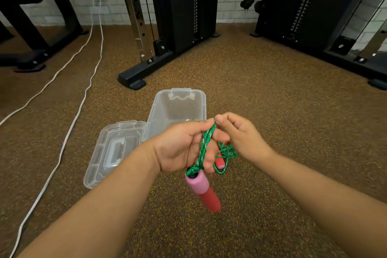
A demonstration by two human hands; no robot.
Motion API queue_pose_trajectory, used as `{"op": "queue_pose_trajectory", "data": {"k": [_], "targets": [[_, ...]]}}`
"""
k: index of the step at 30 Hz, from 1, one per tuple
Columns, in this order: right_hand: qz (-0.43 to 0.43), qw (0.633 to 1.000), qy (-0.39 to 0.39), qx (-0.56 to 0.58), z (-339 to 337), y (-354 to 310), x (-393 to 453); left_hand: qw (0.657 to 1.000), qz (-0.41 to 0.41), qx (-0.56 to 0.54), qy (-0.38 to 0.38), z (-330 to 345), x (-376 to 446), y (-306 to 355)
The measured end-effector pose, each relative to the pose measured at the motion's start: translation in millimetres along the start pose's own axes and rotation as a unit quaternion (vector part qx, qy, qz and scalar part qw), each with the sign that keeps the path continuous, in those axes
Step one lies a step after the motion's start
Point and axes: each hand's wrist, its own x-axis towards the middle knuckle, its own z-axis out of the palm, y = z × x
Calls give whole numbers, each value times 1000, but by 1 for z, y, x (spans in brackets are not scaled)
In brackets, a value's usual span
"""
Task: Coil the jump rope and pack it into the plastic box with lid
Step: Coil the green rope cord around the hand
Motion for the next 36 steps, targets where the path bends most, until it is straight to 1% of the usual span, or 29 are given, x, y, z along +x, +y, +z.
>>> {"op": "queue_pose_trajectory", "data": {"k": [2,4,7,9,11,13,15,17,20,23,25,27,29,32,34,36], "targets": [[47,997,-14,52,16,17,-6,998,38,-54,14,1,1,2],[71,996,-4,48,27,27,-16,991,73,-99,55,-2,4,2],[65,998,-11,23,40,38,-34,980,124,-120,101,-11,5,2],[59,998,-15,-9,41,39,-44,974,153,-111,123,-16,4,3],[30,994,-30,-97,38,33,-52,968,178,-103,147,-20,4,5],[-20,980,-60,-190,33,21,-57,959,198,-104,175,-21,6,4],[-66,963,-85,-247,30,7,-58,953,205,-104,199,-22,8,3],[-103,953,-103,-264,28,-3,-59,952,198,-90,214,-22,11,2],[-142,953,-114,-242,24,-16,-58,958,171,-24,228,-21,10,2],[-145,965,-94,-198,18,-29,-52,966,133,44,216,-20,8,3],[-127,975,-87,-163,15,-37,-46,969,105,89,206,-19,6,3],[-114,979,-78,-153,12,-41,-39,966,76,145,198,-16,3,3],[-104,980,-65,-155,6,-44,-31,967,48,182,168,-11,0,4],[-80,983,-50,-155,-6,-46,-16,966,-3,240,101,-4,-6,7],[-63,985,-52,-152,-11,-45,-9,968,-25,243,61,-3,-9,9],[-39,990,-64,-120,-12,-39,-6,975,-19,218,38,-3,-12,10]]}}
